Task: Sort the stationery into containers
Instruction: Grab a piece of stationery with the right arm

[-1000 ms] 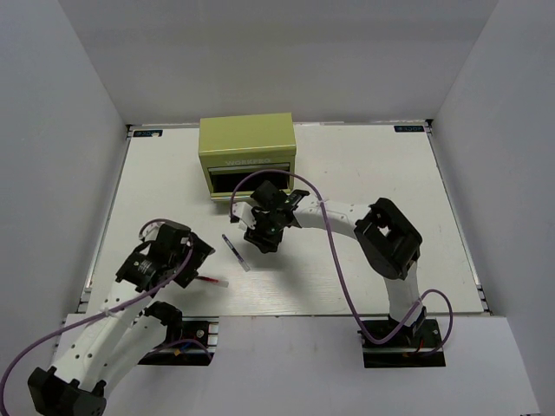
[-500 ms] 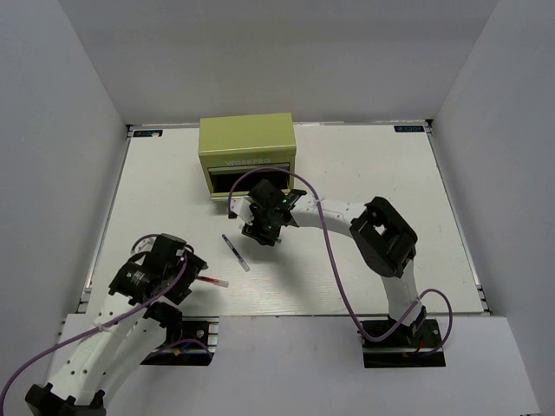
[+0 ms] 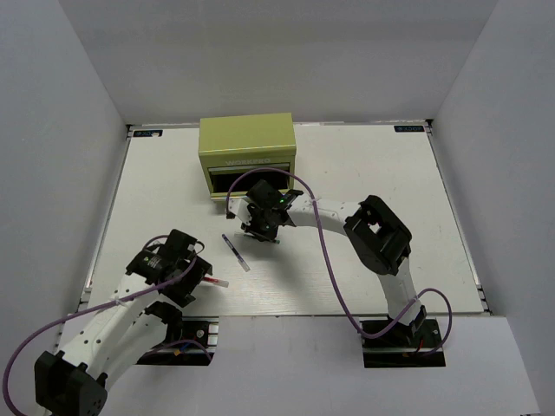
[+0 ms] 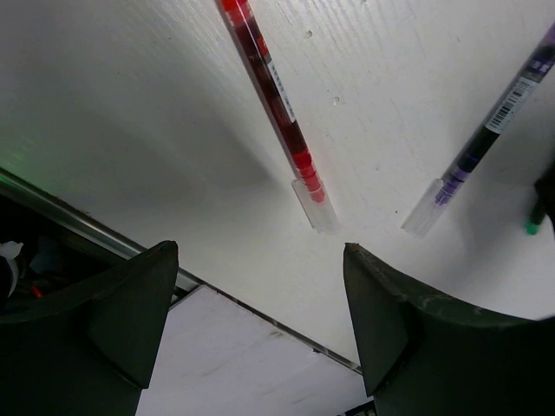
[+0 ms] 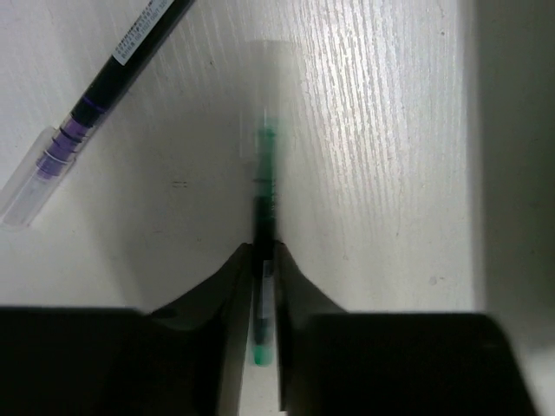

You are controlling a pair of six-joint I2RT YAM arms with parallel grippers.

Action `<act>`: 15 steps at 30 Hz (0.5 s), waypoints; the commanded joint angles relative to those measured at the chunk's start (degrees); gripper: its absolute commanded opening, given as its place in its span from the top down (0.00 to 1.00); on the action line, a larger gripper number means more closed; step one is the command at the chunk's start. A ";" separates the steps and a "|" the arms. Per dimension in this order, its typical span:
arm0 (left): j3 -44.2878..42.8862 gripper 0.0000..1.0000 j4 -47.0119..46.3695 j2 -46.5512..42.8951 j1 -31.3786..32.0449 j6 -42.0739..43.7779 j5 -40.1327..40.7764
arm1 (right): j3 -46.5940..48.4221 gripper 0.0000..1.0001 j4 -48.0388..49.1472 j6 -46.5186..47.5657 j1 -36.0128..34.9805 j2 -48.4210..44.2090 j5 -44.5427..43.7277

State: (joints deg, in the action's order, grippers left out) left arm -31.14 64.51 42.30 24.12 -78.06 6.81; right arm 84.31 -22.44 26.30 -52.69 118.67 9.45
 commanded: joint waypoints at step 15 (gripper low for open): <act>0.37 0.10 -7.99 12.35 -0.12 -6.05 -1.36 | 3.31 1.00 -8.59 12.36 2.32 -12.14 6.02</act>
State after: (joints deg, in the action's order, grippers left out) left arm -30.46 59.44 53.19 24.12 -82.02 6.09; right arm 83.24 -29.23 34.33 -51.35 113.10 13.72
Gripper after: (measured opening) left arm 0.895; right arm 0.035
